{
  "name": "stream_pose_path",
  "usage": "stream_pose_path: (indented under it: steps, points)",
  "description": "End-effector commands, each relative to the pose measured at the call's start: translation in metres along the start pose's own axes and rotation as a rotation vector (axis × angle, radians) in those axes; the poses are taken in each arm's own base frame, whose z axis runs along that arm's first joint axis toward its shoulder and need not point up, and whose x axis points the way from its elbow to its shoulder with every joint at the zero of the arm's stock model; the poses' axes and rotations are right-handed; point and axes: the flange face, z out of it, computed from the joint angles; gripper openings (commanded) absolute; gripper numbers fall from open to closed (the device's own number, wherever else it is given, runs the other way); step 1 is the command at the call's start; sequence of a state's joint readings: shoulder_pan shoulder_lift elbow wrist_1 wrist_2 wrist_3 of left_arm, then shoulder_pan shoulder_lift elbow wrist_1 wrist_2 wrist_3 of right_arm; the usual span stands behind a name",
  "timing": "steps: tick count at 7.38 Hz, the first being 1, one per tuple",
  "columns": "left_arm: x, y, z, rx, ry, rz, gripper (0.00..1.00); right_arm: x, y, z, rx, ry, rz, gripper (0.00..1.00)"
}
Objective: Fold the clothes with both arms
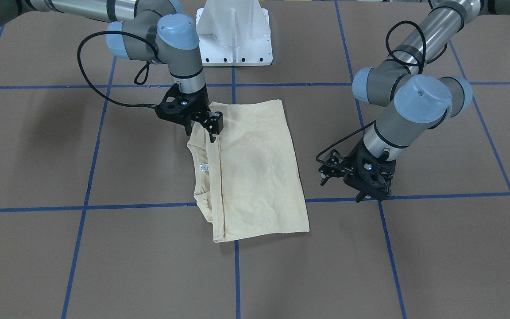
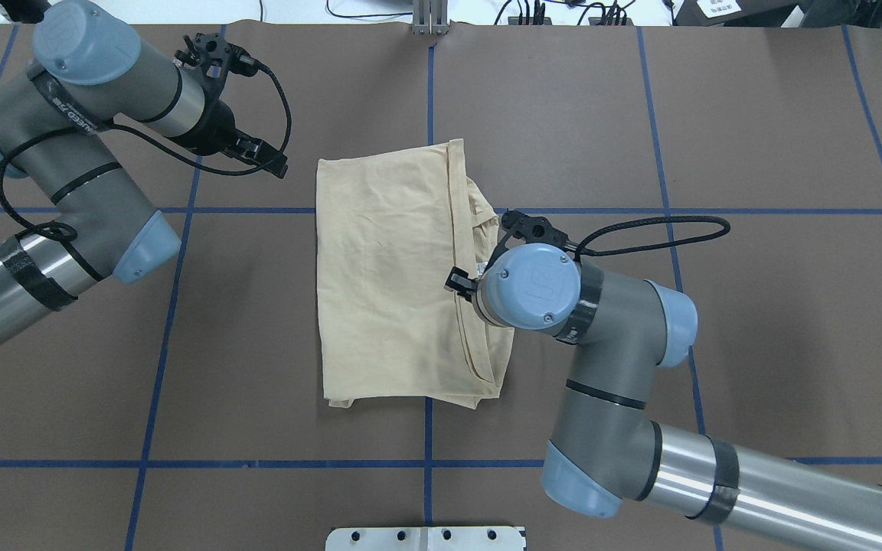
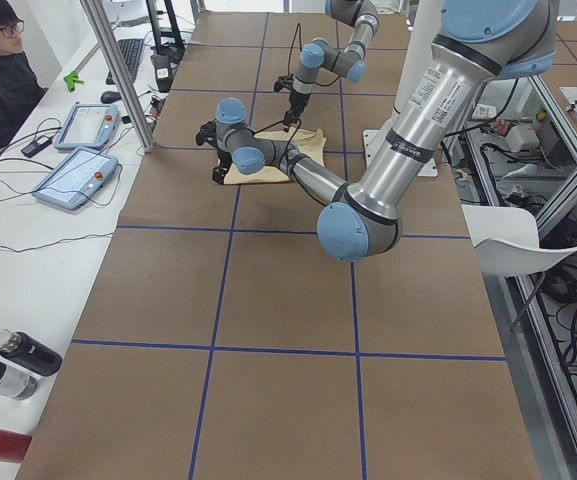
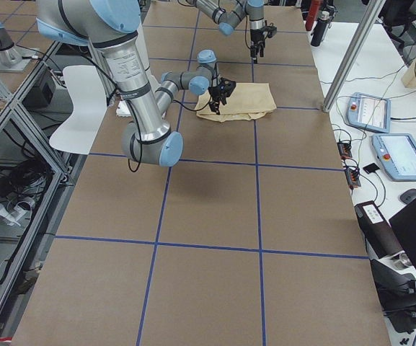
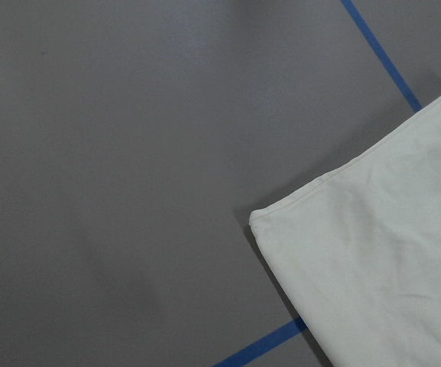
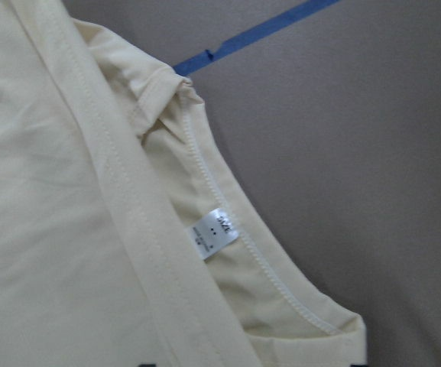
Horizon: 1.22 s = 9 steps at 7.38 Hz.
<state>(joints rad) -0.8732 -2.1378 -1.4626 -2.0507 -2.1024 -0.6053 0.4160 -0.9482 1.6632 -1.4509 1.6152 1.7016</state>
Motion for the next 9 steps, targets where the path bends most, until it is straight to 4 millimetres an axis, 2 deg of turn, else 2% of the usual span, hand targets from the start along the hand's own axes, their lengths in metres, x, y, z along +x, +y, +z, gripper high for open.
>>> stream_pose_path:
  steps: [1,2,4,6,9]
  points:
    - [0.002,0.003,0.004,-0.006,0.001,0.003,1.00,-0.017,0.001,0.016,-0.011,0.104,-0.177,1.00]
    - [0.001,0.003,0.004,-0.007,0.000,0.002,1.00,-0.013,0.002,0.018,-0.034,0.167,-0.292,1.00]
    - [0.001,0.003,0.004,-0.008,0.002,0.002,1.00,-0.014,0.003,0.020,-0.043,0.178,-0.377,1.00]
    - [0.001,0.003,0.004,-0.007,0.000,0.002,1.00,-0.048,0.007,0.032,-0.044,0.197,-0.377,1.00]
    - [0.002,0.004,0.005,-0.010,0.002,0.004,1.00,-0.043,0.006,0.037,-0.056,0.251,-0.437,1.00]
